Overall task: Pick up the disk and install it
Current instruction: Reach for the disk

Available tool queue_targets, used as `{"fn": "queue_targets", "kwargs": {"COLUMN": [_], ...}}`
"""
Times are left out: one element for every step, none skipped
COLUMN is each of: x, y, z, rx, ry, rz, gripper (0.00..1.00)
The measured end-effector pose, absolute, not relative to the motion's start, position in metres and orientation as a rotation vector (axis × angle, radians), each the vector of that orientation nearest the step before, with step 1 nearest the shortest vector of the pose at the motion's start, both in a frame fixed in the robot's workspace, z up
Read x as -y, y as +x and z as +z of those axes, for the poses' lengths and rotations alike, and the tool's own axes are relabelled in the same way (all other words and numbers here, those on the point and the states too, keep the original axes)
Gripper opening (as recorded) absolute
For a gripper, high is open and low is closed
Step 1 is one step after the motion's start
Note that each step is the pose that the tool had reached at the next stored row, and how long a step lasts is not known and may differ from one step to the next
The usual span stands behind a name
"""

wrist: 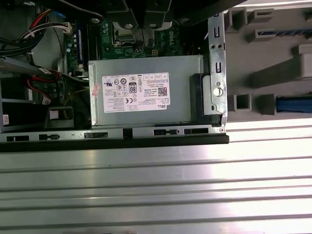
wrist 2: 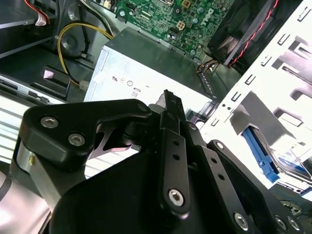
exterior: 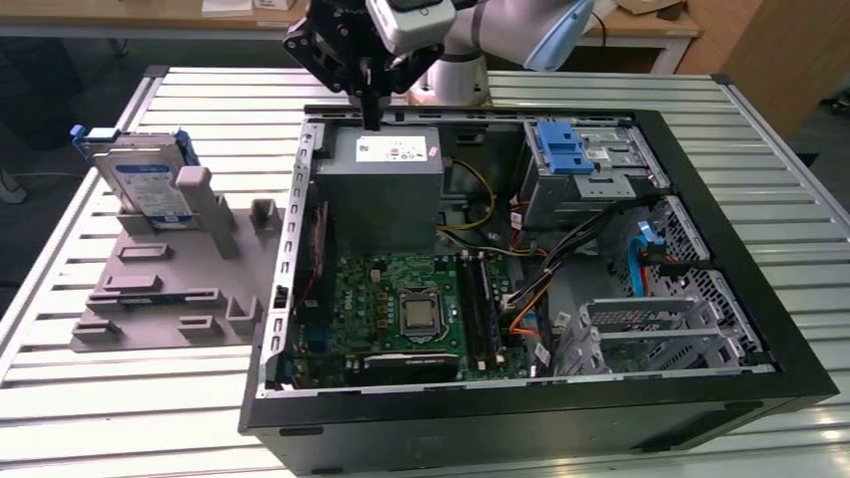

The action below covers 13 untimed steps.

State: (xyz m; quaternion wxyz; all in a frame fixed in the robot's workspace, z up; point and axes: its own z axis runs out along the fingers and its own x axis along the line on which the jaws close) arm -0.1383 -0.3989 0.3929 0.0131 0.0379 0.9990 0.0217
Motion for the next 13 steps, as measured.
{"fn": "queue_targets", "kwargs": {"x": [0.3989,0.3989,0.3989,0.3989,0.3989,0.3989,0.3989,0.3989,0.3989,0.3989,0.3989,0.3989,0.3989], "y": [-0.1390,-0.1398,-0.1404,-0.1411,-0.1417,-0.1423,-0.1431,-0.1439,-0.1446,-0.1453,-0.1461,-0.1468,-0.1475], "z": [0.3929,0.3929,0.3928,0.3928,0.3928,0.3928,0.3928,0.3927,0.3927,0.3926,0.3926,0.3926,0.3925], "rx": [-3.113,-3.112,-3.113,-3.113,-3.112,-3.112,-3.113,-3.113,-3.113,-3.112,-3.112,-3.113,-3.112], "ry": [0.118,0.118,0.118,0.118,0.118,0.118,0.118,0.118,0.118,0.118,0.118,0.118,0.118], "rz": [0.068,0.068,0.068,0.068,0.068,0.068,0.068,0.068,0.068,0.068,0.068,0.068,0.068], "gripper": [0.11,0.11,0.11,0.11,0.11,0.11,0.11,0.11,0.11,0.11,0.11,0.11,0.11]}}
